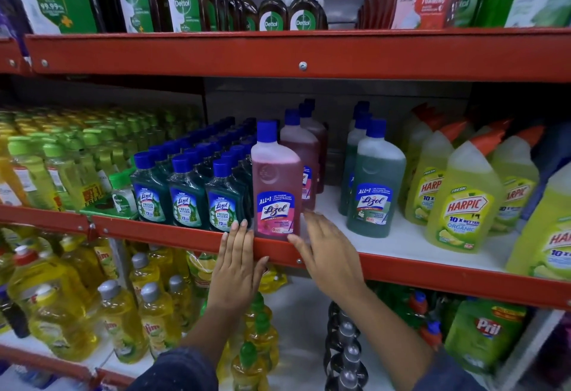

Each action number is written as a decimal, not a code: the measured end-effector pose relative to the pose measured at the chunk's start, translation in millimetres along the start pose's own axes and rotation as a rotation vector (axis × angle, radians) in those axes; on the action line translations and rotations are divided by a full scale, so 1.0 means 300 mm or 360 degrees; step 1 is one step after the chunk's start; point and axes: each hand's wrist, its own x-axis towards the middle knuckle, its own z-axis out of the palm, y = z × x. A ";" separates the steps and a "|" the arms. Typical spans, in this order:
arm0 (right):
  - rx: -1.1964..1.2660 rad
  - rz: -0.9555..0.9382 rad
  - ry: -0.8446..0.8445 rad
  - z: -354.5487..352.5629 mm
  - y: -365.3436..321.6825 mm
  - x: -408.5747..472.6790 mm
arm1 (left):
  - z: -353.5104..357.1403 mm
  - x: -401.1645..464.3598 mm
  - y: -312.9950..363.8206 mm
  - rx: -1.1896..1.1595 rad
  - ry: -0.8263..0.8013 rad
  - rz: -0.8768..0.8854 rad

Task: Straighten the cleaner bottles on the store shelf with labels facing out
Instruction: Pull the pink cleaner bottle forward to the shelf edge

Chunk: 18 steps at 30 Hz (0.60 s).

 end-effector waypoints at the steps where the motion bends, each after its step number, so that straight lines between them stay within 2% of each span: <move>1: -0.0156 -0.0056 0.0059 0.002 0.021 -0.021 | -0.002 0.001 0.001 0.0009 -0.0002 0.0004; 4: -0.0434 -0.0112 0.0160 -0.020 0.092 -0.077 | -0.005 0.001 0.007 0.0014 -0.0003 -0.0013; 8: -0.0451 -0.0022 0.0244 -0.079 0.206 -0.131 | 0.003 0.000 0.009 -0.0007 -0.0007 -0.0047; 14: -0.0267 0.0180 0.0351 -0.187 0.322 -0.089 | 0.010 -0.008 0.003 -0.0029 -0.0040 -0.0057; 18: 0.0172 0.0317 0.0218 -0.226 0.399 0.027 | 0.005 -0.007 0.006 -0.0050 -0.0028 -0.0053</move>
